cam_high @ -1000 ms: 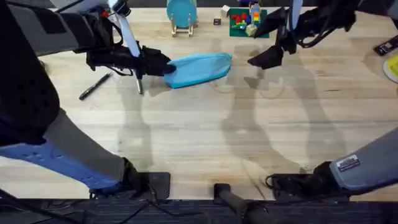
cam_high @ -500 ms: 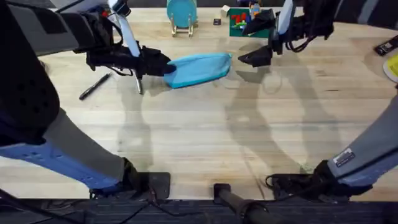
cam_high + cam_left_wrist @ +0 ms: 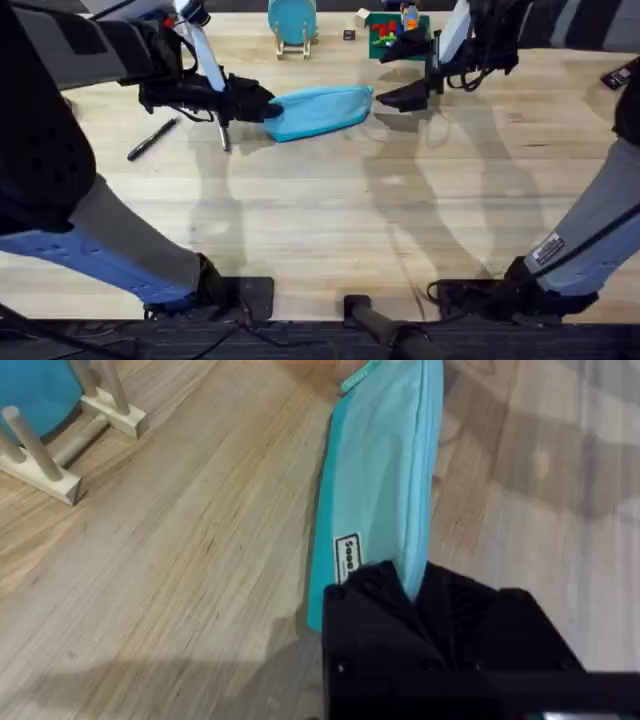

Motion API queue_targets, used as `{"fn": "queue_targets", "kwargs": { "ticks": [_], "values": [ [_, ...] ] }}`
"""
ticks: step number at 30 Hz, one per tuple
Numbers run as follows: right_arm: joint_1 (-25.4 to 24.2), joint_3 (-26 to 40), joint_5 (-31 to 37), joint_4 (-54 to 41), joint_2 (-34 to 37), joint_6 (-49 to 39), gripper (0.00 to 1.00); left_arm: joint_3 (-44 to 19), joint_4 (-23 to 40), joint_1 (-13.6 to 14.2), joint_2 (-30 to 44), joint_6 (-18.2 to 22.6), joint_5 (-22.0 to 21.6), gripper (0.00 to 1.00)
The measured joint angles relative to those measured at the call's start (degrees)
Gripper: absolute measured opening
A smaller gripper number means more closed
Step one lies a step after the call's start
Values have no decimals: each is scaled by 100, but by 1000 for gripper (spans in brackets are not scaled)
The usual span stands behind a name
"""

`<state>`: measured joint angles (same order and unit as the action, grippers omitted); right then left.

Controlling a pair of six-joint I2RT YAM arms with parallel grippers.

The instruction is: Unzip the bag, pick up the pens from the table one at a time and place them inside, then zip the bag closed.

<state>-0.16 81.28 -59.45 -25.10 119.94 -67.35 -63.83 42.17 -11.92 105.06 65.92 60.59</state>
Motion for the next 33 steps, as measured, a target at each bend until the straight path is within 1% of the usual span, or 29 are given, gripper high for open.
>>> {"fn": "queue_targets", "kwargs": {
  "ticks": [8, 10, 19, 25, 33],
  "values": [
    [15, 0, -108, 60, 70, 0, 986, 0, 0, 0, 0, -62, -2, 43],
    [24, 0, -146, 108, 94, 0, 971, 0, 0, 0, 0, -71, -2, 43],
    [180, 0, -187, 218, 326, 0, 966, 0, 0, 0, 0, -82, -2, 43],
    [214, 0, -187, 255, 334, 4, 932, 0, 0, 0, 0, -104, -2, 43],
    [214, 0, -187, 253, 334, 4, 835, 0, -2, 0, 0, -126, -2, 43]
  ]
}}
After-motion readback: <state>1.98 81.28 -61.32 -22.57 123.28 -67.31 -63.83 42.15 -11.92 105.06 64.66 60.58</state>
